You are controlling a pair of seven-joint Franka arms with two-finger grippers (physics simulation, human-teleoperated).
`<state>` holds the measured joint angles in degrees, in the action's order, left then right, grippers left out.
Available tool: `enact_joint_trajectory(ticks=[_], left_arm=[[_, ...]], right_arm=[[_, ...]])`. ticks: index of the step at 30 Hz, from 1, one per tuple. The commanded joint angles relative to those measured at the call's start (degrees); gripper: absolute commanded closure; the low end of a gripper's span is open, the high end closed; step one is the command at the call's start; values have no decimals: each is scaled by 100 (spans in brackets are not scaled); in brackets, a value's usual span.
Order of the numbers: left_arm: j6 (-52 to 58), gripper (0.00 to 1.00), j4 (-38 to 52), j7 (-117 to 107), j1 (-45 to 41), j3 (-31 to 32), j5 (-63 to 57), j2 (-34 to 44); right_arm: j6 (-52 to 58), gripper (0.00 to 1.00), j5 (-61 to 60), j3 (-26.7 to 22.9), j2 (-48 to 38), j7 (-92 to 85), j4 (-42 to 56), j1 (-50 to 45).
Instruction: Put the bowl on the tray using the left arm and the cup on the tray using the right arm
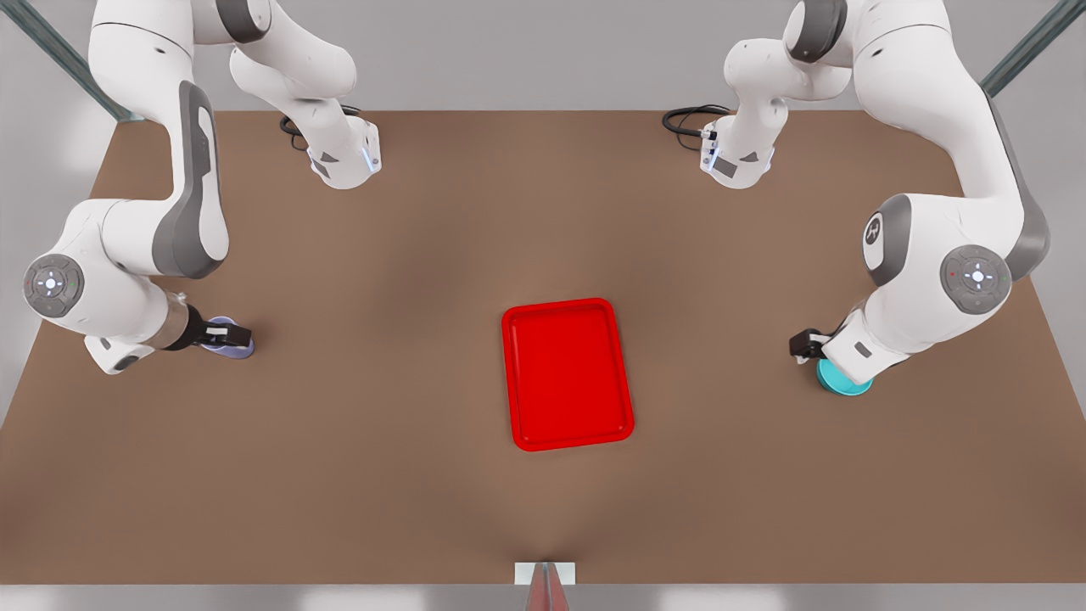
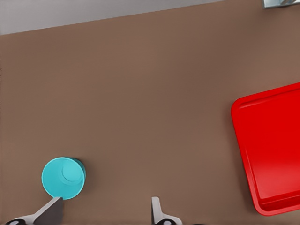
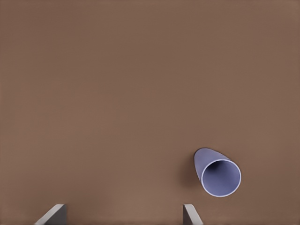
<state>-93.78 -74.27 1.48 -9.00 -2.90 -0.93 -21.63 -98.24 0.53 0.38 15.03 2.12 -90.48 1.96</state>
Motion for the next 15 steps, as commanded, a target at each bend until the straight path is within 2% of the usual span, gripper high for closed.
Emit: enact_joint_trajectory(ticks=[1,3,5,8,11,15], left_arm=[[0,0,0,2,3,0,-82,-8],[0,0,-61,213,29,-430,23,-184],[-26,0,-79,686,231,-1002,629,-685],[-219,0,-368,1759,1031,-1002,1209,-1195],[-1336,0,-1467,2506,1066,-1081,1297,-1177],[-1705,0,-1503,3060,1541,-1081,1526,-1529]], right_arm=[[7,0,0,6,0,17,4,-11],[7,0,0,6,0,26,-5,-20],[-2,0,0,6,0,34,-14,-11],[-10,0,61,14,0,228,-14,-29],[16,0,35,14,0,158,-49,-20],[7,0,62,14,-9,158,-75,-20]])
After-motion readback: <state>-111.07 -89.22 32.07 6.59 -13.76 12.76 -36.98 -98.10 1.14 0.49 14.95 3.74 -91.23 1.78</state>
